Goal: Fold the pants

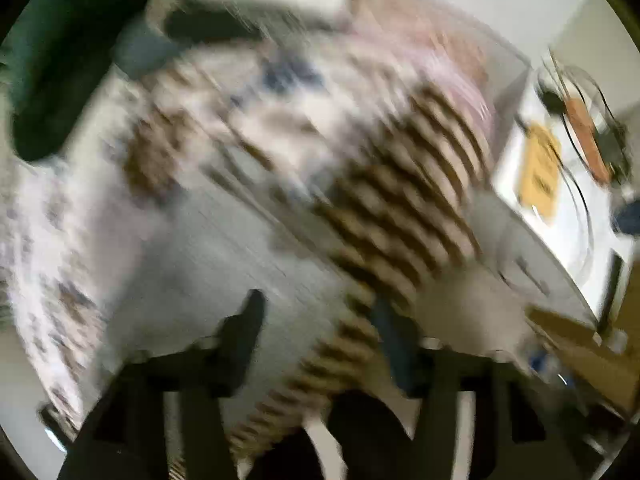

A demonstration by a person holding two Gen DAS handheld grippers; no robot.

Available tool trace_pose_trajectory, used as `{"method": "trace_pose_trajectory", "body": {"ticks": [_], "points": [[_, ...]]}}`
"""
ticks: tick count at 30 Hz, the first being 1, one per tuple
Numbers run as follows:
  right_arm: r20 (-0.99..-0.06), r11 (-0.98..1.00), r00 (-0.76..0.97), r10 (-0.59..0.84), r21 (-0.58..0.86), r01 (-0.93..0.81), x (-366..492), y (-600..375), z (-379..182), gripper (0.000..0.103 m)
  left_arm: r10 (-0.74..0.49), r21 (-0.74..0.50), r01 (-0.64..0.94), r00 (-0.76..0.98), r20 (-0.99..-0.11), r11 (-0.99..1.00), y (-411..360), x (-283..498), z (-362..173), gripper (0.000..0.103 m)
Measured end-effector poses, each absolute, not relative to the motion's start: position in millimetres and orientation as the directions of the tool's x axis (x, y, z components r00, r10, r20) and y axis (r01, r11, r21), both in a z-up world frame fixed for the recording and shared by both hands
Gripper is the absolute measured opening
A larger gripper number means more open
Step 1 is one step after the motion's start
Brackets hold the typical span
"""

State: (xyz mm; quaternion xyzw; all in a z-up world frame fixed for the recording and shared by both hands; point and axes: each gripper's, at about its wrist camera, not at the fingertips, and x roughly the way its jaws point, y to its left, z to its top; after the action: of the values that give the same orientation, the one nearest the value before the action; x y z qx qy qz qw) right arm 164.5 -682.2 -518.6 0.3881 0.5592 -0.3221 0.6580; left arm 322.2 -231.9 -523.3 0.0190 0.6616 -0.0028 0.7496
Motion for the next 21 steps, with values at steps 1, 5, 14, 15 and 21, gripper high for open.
{"method": "trace_pose_trajectory", "body": {"ticks": [1, 5, 14, 15, 21], "points": [[-0.981, 0.532, 0.196, 0.013, 0.172, 0.829, 184.5, -682.7, -517.0, 0.07, 0.025, 0.03, 0.037, 0.127, -0.992, 0.999, -234.5, 323.1, -523.1, 0.077], [-0.982, 0.626, 0.155, 0.107, 0.188, 0.757, 260.5, -682.6, -566.2, 0.07, 0.027, 0.036, 0.058, 0.144, -0.989, 0.998, -238.8, 328.3, -520.5, 0.077], [-0.966, 0.828, 0.189, -0.174, -0.04, 0.56, 301.9, -637.3, -535.2, 0.01, 0.046, 0.06, 0.078, 0.171, -0.984, 0.995, -229.5, 326.8, -515.9, 0.077], [-0.959, 0.823, 0.213, -0.187, -0.035, 0.567, 297.4, -636.7, -521.0, 0.01, 0.046, 0.059, 0.073, 0.169, -0.985, 0.996, -227.1, 326.1, -516.4, 0.077], [-0.937, 0.791, 0.305, -0.17, 0.055, 0.609, 288.2, -652.7, -458.3, 0.01, 0.064, 0.074, 0.054, 0.167, -0.984, 0.996, -218.6, 325.6, -515.4, 0.077]]}}
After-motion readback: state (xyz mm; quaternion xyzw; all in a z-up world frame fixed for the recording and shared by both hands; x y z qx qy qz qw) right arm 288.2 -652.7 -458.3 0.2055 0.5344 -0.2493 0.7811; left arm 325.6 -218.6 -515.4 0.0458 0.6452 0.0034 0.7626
